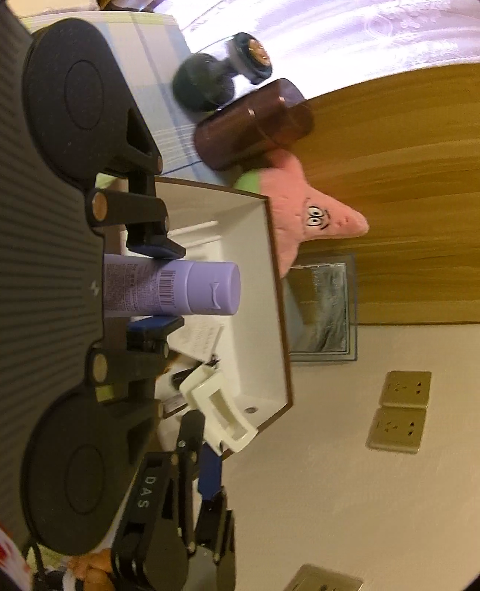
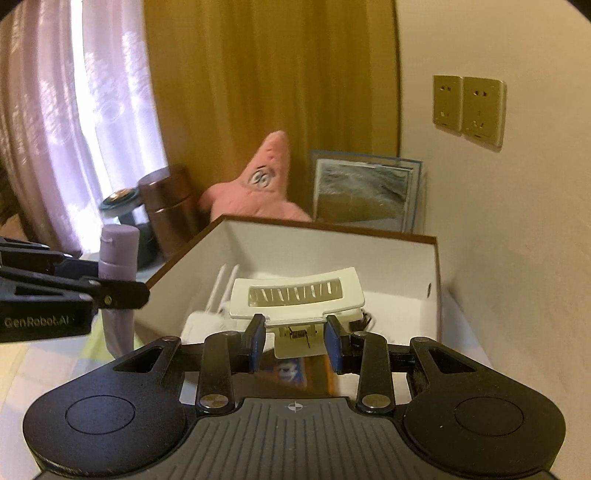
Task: Organize rigid objects
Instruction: 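Carry the purple tube and white clip over the brown box with both tools, then lower both items into the brown box and open both tools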
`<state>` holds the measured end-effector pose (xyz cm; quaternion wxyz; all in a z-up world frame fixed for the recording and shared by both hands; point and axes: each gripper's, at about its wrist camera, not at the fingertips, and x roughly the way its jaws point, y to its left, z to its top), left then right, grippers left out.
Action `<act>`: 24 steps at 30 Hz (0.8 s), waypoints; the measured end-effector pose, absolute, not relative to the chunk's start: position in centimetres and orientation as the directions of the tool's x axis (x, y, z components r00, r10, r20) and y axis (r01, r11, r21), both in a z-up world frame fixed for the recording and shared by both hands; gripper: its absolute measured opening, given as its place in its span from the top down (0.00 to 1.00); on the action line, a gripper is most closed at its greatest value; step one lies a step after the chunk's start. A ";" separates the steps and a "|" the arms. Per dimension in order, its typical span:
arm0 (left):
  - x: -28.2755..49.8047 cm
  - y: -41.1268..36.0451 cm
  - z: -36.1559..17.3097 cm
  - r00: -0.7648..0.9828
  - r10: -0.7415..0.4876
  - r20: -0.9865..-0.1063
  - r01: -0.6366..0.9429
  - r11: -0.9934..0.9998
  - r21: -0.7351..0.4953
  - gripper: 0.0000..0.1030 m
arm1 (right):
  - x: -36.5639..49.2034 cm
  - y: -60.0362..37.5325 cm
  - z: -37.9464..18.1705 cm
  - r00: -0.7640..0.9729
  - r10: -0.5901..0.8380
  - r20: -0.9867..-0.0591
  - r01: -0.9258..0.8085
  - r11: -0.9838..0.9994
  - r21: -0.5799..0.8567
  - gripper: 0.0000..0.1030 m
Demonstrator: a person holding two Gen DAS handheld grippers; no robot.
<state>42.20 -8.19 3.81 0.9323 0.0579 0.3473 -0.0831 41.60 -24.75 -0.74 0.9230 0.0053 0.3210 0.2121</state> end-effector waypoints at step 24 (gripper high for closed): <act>56.1 -9.8 -3.2 0.604 -0.101 -0.791 0.204 0.979 0.030 0.60 | 53.8 -26.4 -6.2 0.663 0.310 -0.682 -0.275 0.948 0.162 0.70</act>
